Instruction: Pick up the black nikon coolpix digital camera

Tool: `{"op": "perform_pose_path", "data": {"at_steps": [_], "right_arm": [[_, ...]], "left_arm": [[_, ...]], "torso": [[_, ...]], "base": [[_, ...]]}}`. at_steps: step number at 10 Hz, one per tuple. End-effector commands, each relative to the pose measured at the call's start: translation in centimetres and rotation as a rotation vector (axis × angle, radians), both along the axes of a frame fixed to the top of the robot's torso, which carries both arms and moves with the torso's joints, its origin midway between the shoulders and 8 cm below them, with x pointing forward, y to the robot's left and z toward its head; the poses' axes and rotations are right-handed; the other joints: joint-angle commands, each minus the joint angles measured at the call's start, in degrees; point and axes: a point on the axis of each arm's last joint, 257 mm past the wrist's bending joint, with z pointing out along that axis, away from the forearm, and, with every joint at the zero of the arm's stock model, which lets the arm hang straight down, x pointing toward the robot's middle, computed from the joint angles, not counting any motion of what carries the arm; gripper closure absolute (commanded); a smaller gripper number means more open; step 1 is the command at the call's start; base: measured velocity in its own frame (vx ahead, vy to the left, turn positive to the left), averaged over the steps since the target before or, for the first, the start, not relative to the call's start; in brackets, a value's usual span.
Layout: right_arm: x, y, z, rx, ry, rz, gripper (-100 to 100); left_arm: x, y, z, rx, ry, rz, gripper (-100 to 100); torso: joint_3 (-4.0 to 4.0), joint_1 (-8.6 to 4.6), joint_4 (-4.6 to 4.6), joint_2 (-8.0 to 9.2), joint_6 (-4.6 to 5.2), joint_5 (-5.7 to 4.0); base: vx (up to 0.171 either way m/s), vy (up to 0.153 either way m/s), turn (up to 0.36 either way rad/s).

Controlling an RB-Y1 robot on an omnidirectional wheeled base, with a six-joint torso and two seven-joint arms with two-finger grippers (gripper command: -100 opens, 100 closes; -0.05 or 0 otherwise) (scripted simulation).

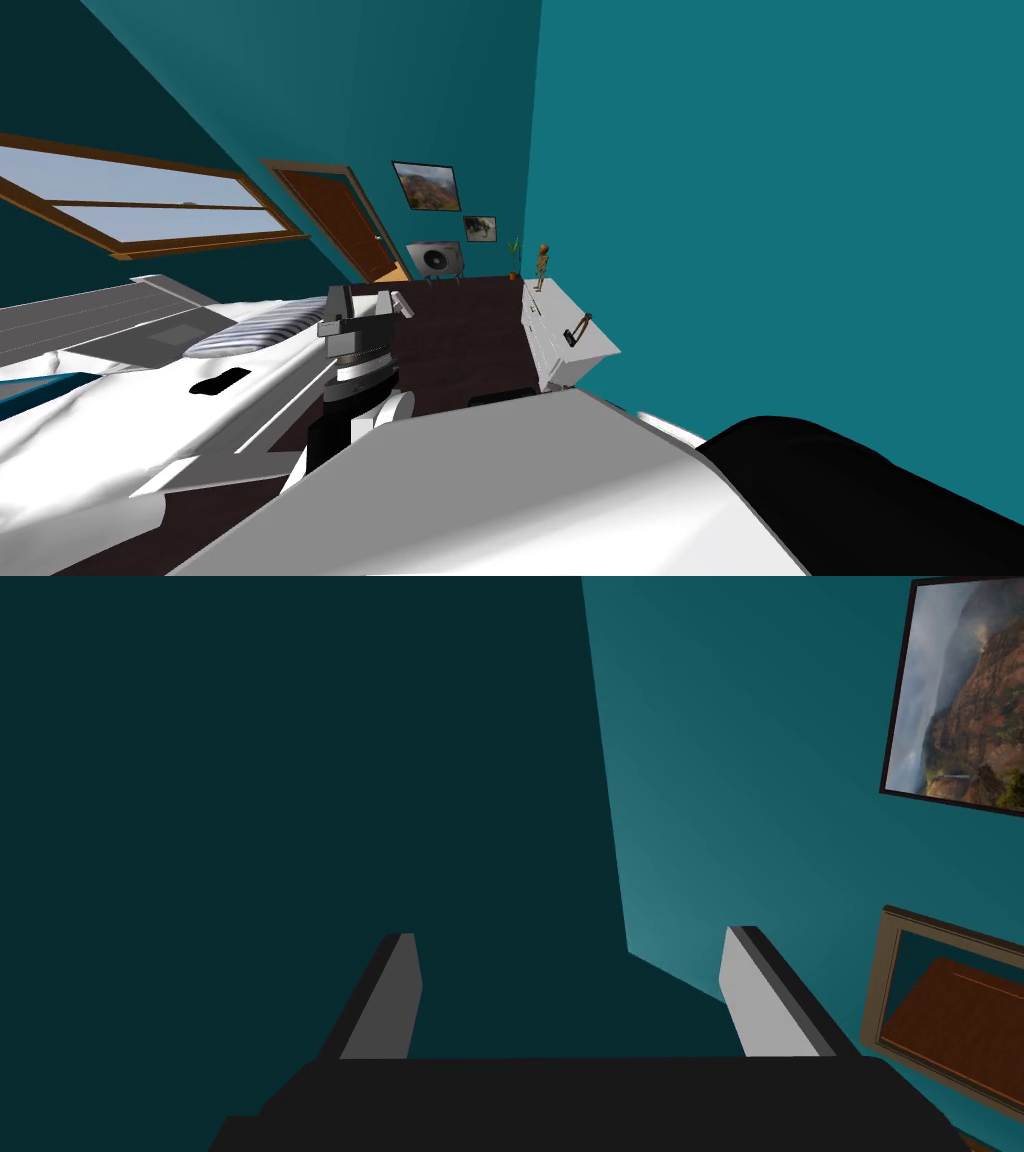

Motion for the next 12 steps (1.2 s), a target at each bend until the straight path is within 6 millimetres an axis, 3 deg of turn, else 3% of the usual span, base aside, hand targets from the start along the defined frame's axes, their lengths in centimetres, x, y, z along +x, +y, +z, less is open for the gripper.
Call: {"op": "perform_pose_path", "data": {"at_steps": [1,2,3,4,6,7,10,11,12], "right_arm": [[-3.1,-2.0,-2.2,-0.064,0.082,0.027,-100],[-3.2,-2.3,-2.2,-0.073,0.084,0.033,-100],[-5.6,-3.7,-3.6,-0.116,0.146,0.047,-100],[-5.8,-4.3,-3.6,-0.13,0.15,0.057,-100],[-10.8,-8.5,-5.5,-0.241,0.271,0.101,-100],[-10.8,-8.6,-5.5,-0.243,0.272,0.102,-100],[-17.3,-15.1,-6.5,-0.396,0.425,0.161,-100],[-17.3,-15.2,-6.4,-0.4,0.426,0.163,-100],[-19.0,-17.3,-6.3,-0.447,0.468,0.181,-100]], "left_arm": [[0.0,0.0,0.0,0.0,0.0,0.0,0],[0.0,0.0,0.0,0.0,0.0,0.0,0],[0.0,0.0,0.0,0.0,0.0,0.0,0],[0.0,0.0,0.0,0.0,0.0,0.0,0],[0.0,0.0,0.0,0.0,0.0,0.0,0],[0.0,0.0,0.0,0.0,0.0,0.0,0],[0.0,0.0,0.0,0.0,0.0,0.0,0],[0.0,0.0,0.0,0.0,0.0,0.0,0],[0.0,0.0,0.0,0.0,0.0,0.0,0]], "torso": [[0.0,0.0,0.0,0.0,0.0,0.0],[0.03,0.0,0.01,0.04,0.0,0.0],[0.07,-0.01,0.03,0.11,0.0,0.0],[0.03,-0.03,0.02,0.03,-0.01,0.0],[-0.01,-0.01,0.0,-0.03,0.01,0.0],[-0.14,0.04,-0.05,-0.25,-0.02,0.0],[-0.17,-0.06,-0.06,-0.31,-0.03,0.0],[-0.23,-0.05,-0.09,-0.41,-0.02,-0.01],[-0.15,0.03,-0.06,-0.24,0.0,0.0]], "base": [[0.139,0.008,0.089],[0.117,0.0,0.036],[0.15,-0.004,0.085],[0.13,0.005,0.048],[0.208,0.011,0.107],[0.187,0.015,0.058],[0.232,-0.009,0.122],[0.2,0.002,0.041],[0.18,0.007,0.079]]}}
